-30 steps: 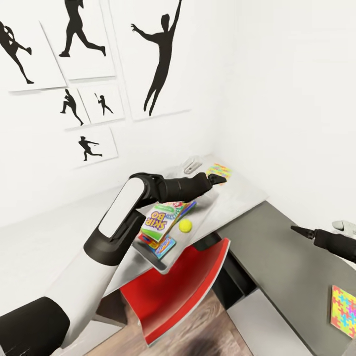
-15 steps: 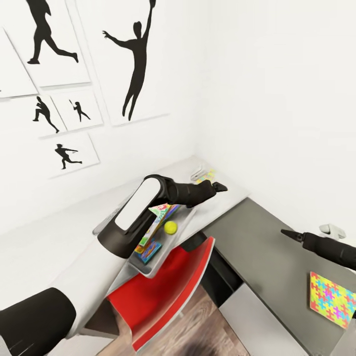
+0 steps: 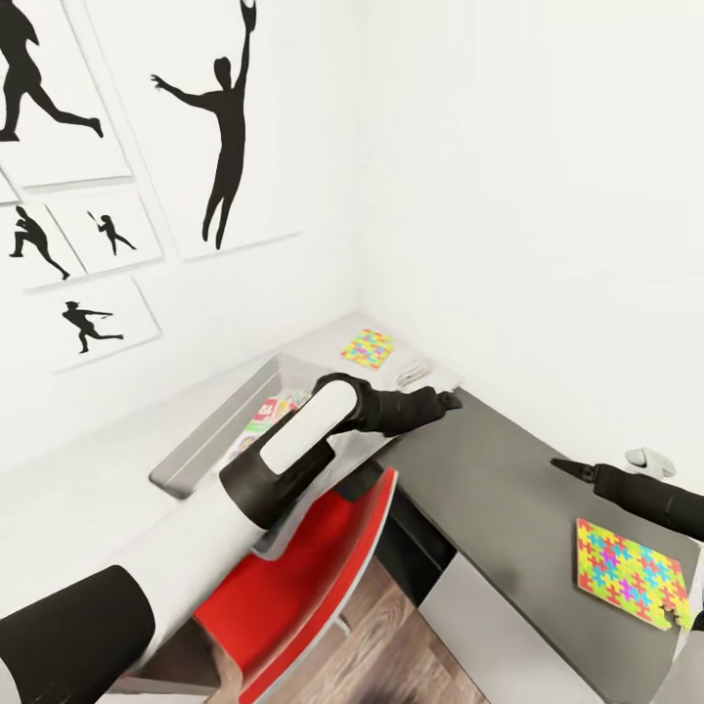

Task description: Put all the toys in the child's room - the three board games (two on the bed and one on the table), the two jigsaw puzzles on the table, and the tennis ball on the table - inside the toy box on the table in the child's room.

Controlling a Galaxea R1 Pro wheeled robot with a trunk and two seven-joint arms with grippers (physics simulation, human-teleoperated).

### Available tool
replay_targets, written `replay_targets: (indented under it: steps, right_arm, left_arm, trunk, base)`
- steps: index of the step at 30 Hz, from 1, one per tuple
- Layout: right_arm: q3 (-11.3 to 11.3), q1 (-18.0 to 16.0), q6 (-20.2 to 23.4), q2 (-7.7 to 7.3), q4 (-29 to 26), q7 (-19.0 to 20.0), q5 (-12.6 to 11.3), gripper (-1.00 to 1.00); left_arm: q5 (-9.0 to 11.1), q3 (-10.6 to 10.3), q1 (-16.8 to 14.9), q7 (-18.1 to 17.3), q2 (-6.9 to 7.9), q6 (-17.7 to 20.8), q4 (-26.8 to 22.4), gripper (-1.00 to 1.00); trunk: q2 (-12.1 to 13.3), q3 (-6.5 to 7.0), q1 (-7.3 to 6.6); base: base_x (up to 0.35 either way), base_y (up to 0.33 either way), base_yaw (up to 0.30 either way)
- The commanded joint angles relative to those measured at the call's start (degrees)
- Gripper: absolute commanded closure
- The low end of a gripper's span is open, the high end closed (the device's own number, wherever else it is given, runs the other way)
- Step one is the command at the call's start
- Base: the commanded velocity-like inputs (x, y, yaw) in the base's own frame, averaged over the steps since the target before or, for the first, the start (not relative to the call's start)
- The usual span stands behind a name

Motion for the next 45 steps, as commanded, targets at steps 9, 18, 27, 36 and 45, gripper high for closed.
replay_targets:
  steps: [9,18,27,36,45]
  right_arm:
    - [-0.11,-0.07,0.45,0.08,2.01,0.54,0.57,-1.0]
    - [-0.15,-0.12,0.45,0.04,3.71,0.39,0.58,-1.0]
    - [-0.24,-0.14,0.45,0.03,5.16,0.34,0.58,-1.0]
    - [-0.28,-0.08,0.45,0.03,5.67,0.33,0.62,-1.0]
    - [-0.29,-0.06,0.45,0.03,6.15,0.39,0.66,-1.0]
  left_arm:
    - [0.57,-4.79,0.33,0.75,0.0,-2.0,1.42,-1.0]
    - [3.89,-6.14,0.38,0.85,0.08,-2.19,1.9,-1.0]
    - [5.99,-6.56,0.5,0.49,0.5,-1.78,4.3,-1.0]
    - [6.52,-6.68,0.63,0.33,0.54,-1.68,5.42,-1.0]
    - [6.47,-6.64,0.96,0.41,0.68,-1.78,6.3,-1.0]
  trunk:
    - [-0.11,0.56,0.04]
    - [-0.11,1.23,0.04]
    - [-0.11,1.9,0.04]
    - [-0.11,2.56,0.04]
    - [-0.11,3.23,0.04]
  base:
    - [0.0,0.0,-0.197]
    - [0.0,0.0,-0.196]
    - [0.0,0.0,-0.195]
    - [0.0,0.0,-0.198]
    - [0.0,0.0,-0.206]
